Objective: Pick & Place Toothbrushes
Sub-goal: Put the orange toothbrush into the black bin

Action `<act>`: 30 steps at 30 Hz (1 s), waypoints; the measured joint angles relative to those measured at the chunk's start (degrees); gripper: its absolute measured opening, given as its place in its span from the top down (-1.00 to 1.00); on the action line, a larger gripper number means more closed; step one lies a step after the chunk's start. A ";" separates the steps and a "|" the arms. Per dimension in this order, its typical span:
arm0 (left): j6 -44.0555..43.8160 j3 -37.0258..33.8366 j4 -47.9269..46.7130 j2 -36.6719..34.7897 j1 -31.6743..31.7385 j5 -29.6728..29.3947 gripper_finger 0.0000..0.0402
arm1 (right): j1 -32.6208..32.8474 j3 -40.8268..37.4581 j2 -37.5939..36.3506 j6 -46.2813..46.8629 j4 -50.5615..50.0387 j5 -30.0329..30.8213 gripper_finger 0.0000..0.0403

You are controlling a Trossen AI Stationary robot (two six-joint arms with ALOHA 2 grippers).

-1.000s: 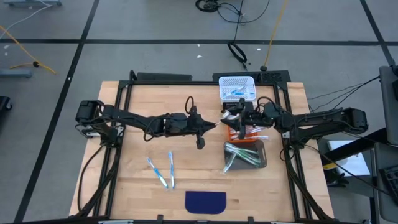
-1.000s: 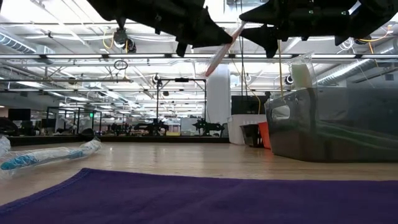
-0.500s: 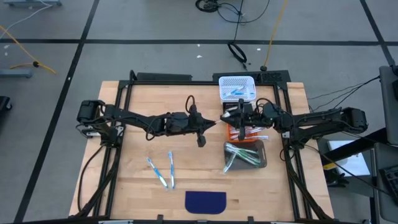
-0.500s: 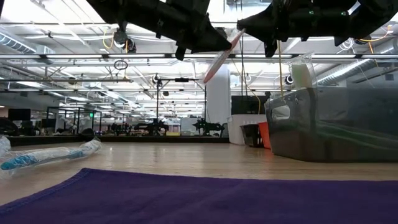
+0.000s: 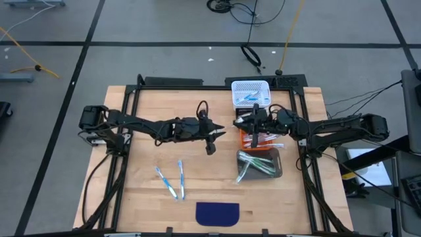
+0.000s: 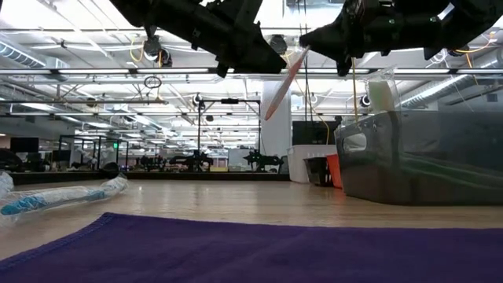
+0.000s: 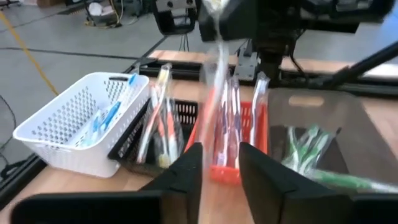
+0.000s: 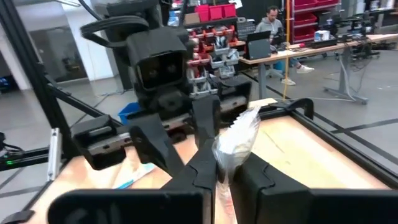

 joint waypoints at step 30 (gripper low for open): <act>1.47 0.00 -4.60 -0.38 0.01 -0.02 0.30 | -18.17 -2.74 -11.37 2.21 -21.59 5.03 0.93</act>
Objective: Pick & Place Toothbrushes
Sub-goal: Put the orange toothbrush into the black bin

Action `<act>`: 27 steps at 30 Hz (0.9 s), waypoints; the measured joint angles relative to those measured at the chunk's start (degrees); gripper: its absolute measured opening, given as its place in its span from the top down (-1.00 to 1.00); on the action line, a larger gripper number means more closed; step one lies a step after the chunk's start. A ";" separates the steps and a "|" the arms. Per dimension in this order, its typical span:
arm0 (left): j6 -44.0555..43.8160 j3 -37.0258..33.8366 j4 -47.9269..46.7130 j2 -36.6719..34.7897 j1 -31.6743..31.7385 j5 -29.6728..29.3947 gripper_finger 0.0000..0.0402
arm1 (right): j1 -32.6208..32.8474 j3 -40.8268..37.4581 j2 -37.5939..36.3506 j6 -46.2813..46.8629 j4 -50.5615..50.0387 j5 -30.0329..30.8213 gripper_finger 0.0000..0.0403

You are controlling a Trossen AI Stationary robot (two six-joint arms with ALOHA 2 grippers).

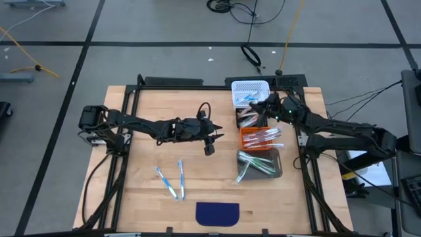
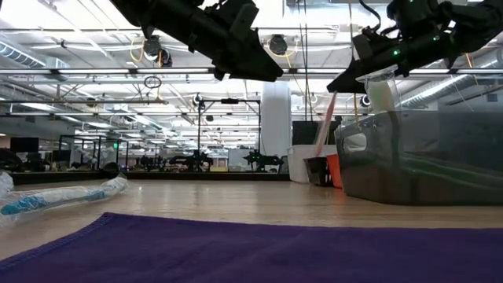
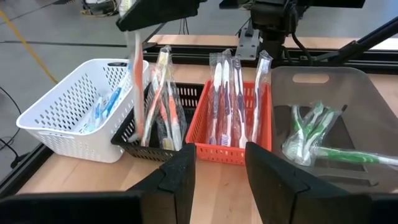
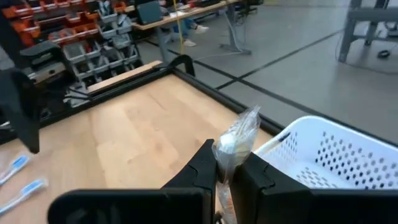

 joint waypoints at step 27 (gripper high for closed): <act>0.02 0.00 0.04 0.00 0.00 -0.02 0.30 | -3.41 -11.72 -1.39 7.93 8.50 -6.31 0.67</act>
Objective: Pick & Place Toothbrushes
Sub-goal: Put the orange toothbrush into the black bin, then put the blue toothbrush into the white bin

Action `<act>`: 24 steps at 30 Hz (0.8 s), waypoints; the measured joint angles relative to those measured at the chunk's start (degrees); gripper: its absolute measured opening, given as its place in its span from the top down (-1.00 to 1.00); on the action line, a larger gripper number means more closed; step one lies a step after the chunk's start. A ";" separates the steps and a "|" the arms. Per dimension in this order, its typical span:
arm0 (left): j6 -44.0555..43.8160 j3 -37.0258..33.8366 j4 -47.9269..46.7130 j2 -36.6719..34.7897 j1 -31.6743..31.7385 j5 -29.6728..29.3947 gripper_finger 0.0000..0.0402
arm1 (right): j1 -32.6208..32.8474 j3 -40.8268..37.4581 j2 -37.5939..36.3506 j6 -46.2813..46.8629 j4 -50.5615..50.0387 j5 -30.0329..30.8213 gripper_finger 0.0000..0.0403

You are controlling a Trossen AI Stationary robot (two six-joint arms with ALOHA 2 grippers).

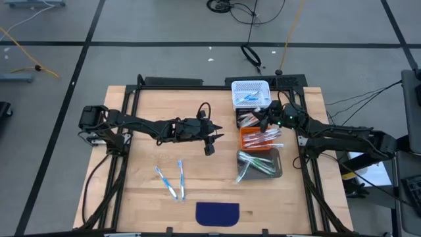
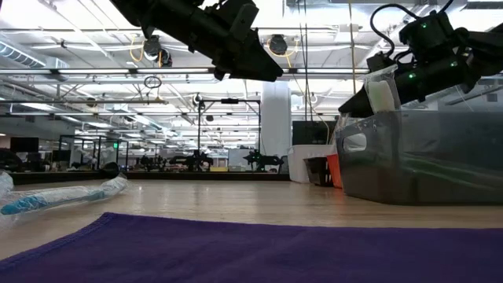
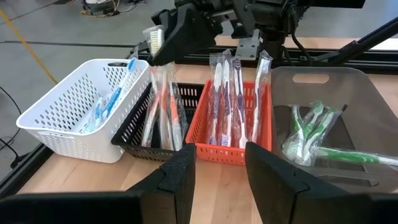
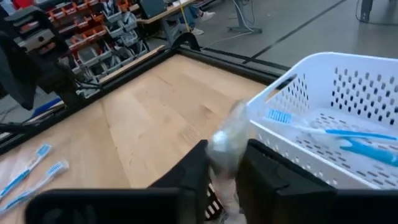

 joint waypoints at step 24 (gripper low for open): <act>-4.87 0.00 -8.56 0.00 -0.65 0.50 0.30 | -1.68 -0.01 -2.16 3.08 0.04 1.37 -0.17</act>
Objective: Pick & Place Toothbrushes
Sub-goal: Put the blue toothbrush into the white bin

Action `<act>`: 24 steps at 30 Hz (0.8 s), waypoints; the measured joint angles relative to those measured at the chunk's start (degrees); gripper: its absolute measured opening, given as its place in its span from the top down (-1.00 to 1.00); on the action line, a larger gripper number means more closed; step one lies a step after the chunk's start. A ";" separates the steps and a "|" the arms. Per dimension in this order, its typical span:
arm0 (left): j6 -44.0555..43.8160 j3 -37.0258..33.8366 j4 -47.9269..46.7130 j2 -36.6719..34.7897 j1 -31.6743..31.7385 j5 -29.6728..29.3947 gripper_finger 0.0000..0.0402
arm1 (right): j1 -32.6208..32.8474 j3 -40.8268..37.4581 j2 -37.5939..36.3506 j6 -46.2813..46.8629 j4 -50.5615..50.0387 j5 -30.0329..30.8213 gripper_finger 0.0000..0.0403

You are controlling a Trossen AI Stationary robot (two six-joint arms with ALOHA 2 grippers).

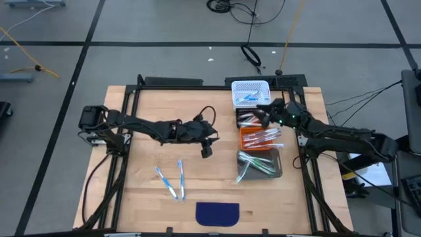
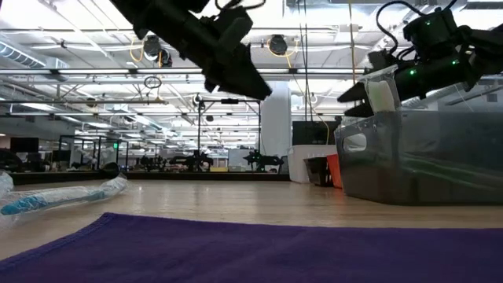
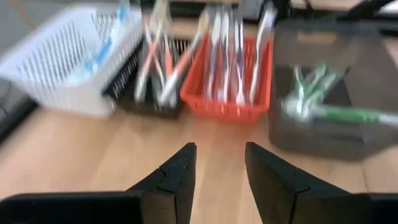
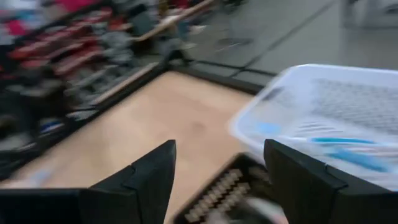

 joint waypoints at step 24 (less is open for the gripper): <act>-42.28 0.00 -38.03 0.00 -7.79 7.69 0.30 | 15.96 0.00 -2.34 1.86 6.84 -11.99 -0.15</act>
